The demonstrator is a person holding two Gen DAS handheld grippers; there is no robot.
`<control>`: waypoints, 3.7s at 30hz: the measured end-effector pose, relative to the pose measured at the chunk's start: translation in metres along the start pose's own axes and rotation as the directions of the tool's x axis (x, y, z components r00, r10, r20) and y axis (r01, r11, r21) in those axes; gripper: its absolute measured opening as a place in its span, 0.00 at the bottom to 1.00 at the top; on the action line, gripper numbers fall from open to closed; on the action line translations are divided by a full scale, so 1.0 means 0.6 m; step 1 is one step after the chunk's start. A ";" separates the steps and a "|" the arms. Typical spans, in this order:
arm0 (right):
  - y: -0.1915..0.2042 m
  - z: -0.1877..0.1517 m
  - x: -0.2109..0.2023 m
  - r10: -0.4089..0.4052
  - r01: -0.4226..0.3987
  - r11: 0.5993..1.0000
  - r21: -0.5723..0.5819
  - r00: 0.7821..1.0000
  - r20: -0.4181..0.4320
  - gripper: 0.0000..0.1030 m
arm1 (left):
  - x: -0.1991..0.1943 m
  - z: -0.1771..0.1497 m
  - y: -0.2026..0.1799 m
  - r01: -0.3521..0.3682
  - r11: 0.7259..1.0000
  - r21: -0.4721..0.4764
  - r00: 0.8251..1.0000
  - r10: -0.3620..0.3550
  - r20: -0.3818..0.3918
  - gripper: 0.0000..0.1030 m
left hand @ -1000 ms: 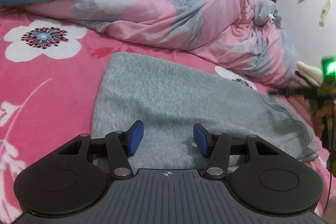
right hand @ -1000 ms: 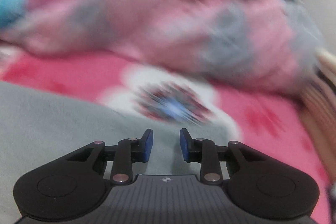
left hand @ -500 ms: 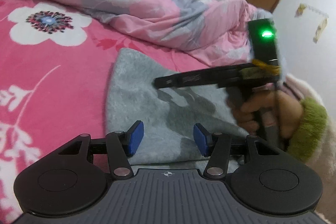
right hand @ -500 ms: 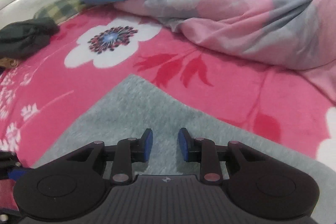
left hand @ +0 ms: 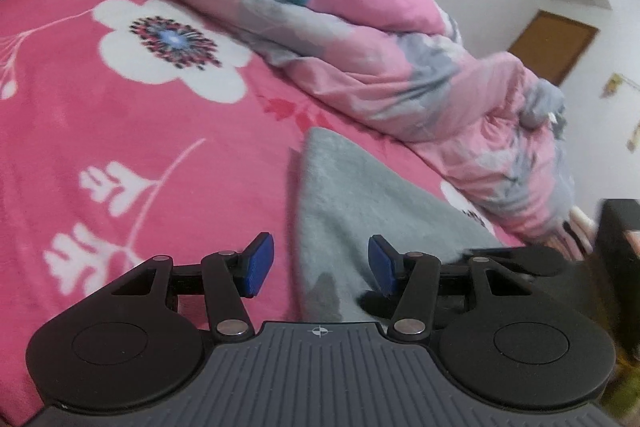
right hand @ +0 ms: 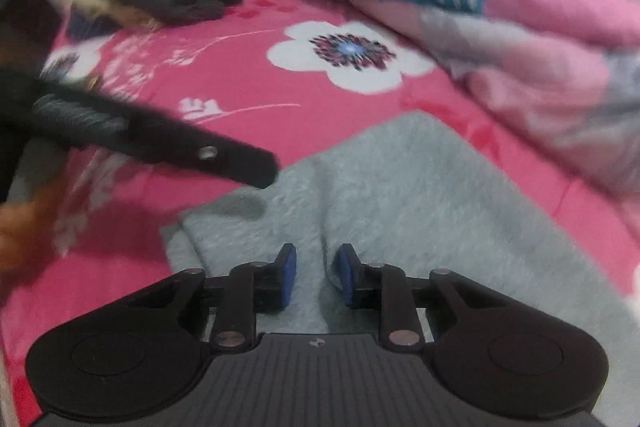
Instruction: Fold clothes
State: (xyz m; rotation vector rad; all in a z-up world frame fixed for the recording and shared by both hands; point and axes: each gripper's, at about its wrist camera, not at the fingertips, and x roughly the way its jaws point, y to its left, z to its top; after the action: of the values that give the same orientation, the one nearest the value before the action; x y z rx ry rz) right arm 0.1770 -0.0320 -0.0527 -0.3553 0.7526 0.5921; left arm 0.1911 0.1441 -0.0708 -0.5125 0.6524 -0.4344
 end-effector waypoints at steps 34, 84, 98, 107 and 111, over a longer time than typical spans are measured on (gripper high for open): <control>-0.001 -0.077 -0.027 0.168 -0.244 0.828 0.505 0.967 0.190 0.04 | 0.035 0.001 -0.001 -0.005 0.999 -0.039 1.000 0.005 -0.008 0.52; -0.141 -0.202 -0.120 0.031 -0.383 0.505 0.774 0.904 0.427 0.03 | 0.034 -0.101 -0.157 0.114 0.809 0.576 0.993 -0.093 -0.066 0.06; -0.090 -0.199 -0.206 -0.147 -0.102 0.772 0.627 0.932 0.332 0.07 | -0.005 -0.091 -0.141 0.203 0.824 0.528 0.977 -0.206 -0.054 0.00; 0.047 -0.155 -0.184 -0.257 0.194 0.935 0.298 0.947 0.190 0.39 | 0.006 -0.112 -0.154 0.194 0.771 0.606 0.980 -0.176 -0.090 0.32; 0.048 -0.163 -0.188 -0.301 0.223 0.913 0.341 0.934 0.195 0.39 | -0.001 -0.115 -0.157 0.213 0.748 0.629 0.975 -0.201 -0.091 0.41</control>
State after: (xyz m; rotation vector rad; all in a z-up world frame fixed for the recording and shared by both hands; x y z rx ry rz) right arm 0.0418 -0.1005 -0.0402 -0.0824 0.5368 0.2459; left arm 0.1243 0.0488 -0.0636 0.0775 0.4229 -0.8362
